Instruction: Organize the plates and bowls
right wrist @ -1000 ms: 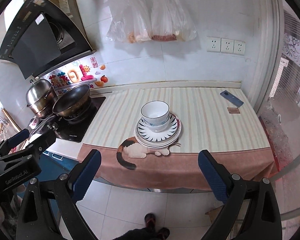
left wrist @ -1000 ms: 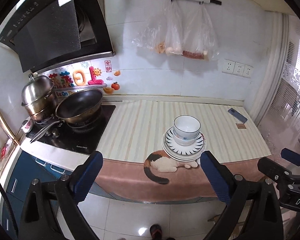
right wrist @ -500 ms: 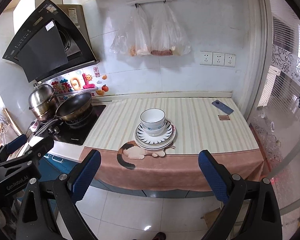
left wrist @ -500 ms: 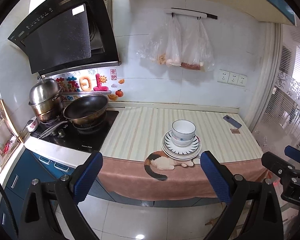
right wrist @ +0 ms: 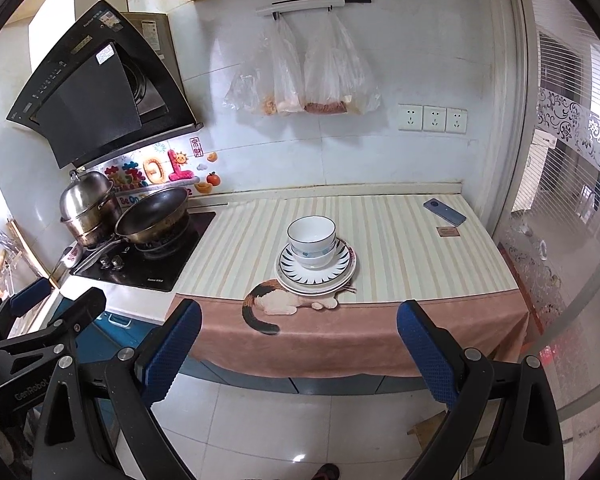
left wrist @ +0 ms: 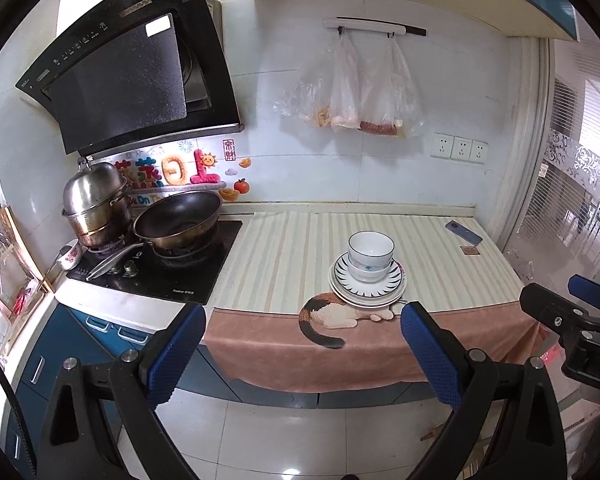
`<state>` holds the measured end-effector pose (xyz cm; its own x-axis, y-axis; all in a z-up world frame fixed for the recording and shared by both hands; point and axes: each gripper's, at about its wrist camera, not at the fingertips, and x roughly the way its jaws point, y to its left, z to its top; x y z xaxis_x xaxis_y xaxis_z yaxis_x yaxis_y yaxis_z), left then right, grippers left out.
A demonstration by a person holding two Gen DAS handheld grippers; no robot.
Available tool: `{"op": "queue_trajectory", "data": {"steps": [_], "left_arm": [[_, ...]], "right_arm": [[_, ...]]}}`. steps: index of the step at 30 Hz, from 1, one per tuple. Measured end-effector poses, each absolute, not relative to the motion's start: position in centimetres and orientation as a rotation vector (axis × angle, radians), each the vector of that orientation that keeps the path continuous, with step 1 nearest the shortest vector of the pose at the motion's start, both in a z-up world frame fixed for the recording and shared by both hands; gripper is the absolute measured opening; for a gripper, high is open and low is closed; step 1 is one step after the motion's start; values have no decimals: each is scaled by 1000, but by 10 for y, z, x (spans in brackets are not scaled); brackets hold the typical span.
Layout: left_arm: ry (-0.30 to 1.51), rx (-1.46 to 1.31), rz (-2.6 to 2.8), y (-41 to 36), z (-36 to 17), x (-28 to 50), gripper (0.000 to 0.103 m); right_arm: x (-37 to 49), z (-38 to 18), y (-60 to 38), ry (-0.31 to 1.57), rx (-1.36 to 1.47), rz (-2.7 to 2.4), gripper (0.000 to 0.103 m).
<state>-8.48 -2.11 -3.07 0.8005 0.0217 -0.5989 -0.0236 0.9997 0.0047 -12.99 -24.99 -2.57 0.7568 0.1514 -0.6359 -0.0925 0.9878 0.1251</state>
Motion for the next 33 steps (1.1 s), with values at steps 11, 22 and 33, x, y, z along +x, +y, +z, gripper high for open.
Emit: {"op": "queue_trajectory", "data": {"steps": [11, 22, 33], "left_arm": [[618, -14, 18, -12, -24, -98, 100], [615, -23, 12, -10, -24, -103, 100], [618, -35, 0, -9, -22, -103, 100]], "right_arm": [[-140, -27, -245, 709, 93, 128, 100], [-148, -27, -241, 709, 85, 125, 100], [-149, -26, -240, 703, 83, 122, 100]]}}
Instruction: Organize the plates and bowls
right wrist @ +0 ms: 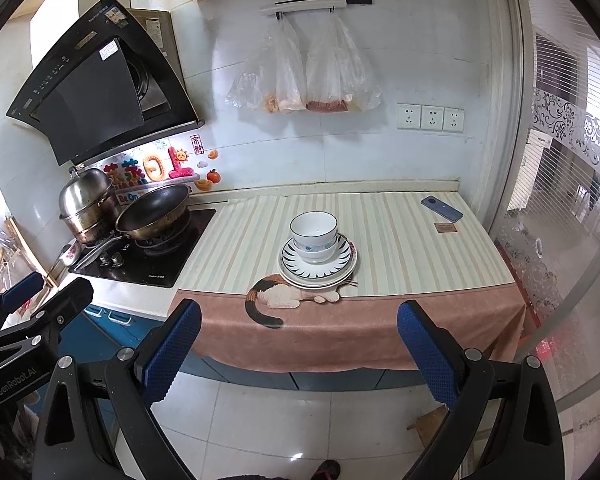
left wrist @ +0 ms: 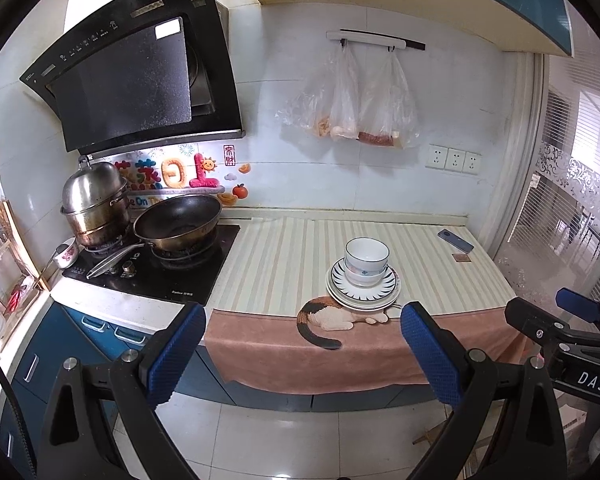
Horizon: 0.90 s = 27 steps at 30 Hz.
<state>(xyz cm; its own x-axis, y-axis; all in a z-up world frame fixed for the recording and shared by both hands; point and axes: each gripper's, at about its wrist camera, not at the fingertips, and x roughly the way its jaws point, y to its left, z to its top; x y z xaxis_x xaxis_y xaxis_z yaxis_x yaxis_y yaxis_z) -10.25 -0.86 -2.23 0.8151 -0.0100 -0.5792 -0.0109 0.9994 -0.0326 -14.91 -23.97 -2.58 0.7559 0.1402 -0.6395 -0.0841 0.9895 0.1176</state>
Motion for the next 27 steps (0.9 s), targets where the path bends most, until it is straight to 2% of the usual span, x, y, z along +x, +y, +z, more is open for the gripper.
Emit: {"op": "queue_trajectory", "data": {"steps": [27], "left_arm": [[617, -45, 3, -15, -21, -99, 100]], "right_arm": [[-139, -24, -242, 707, 86, 111, 101]]}}
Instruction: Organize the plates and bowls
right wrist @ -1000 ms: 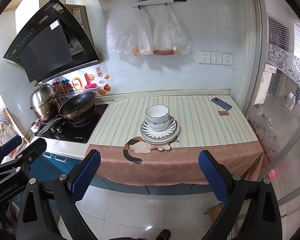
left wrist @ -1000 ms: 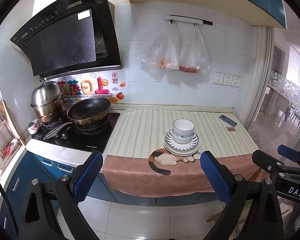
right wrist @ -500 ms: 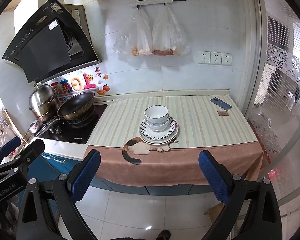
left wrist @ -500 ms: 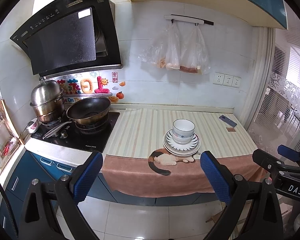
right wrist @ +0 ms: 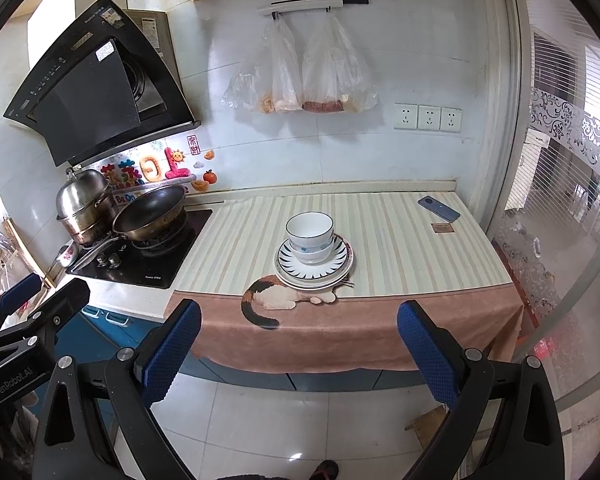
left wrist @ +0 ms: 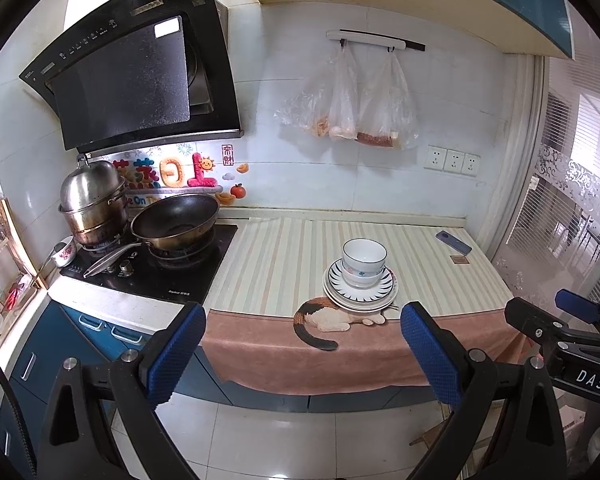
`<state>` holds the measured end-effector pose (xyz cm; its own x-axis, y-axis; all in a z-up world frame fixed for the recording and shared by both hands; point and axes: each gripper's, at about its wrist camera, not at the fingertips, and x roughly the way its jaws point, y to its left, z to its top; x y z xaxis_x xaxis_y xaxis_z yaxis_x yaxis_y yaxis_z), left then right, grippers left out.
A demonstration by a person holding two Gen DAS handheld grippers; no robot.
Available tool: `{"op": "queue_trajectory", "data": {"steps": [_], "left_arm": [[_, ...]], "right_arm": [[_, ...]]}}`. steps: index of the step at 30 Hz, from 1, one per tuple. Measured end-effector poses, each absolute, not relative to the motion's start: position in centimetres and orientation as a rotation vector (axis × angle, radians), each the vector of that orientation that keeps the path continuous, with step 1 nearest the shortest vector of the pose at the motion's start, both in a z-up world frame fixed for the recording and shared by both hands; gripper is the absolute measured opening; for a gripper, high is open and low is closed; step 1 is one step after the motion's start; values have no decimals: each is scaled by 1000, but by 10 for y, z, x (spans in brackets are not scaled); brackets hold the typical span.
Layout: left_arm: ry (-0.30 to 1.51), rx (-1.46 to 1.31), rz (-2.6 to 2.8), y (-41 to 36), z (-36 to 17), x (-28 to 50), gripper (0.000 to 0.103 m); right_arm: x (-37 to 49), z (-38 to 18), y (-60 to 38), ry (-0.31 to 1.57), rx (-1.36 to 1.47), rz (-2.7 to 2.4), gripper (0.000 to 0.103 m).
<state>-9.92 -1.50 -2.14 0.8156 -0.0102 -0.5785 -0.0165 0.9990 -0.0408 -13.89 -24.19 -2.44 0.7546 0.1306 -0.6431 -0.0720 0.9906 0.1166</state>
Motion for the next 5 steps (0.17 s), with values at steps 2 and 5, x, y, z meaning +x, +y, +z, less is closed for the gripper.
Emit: {"op": "queue_trajectory", "data": {"steps": [2, 5], "left_arm": [[619, -42, 4, -15, -22, -99, 100], [617, -44, 6, -17, -21, -100, 100]], "right_arm": [[-139, -24, -242, 706, 84, 110, 101], [-139, -24, -243, 704, 87, 109, 101]]}}
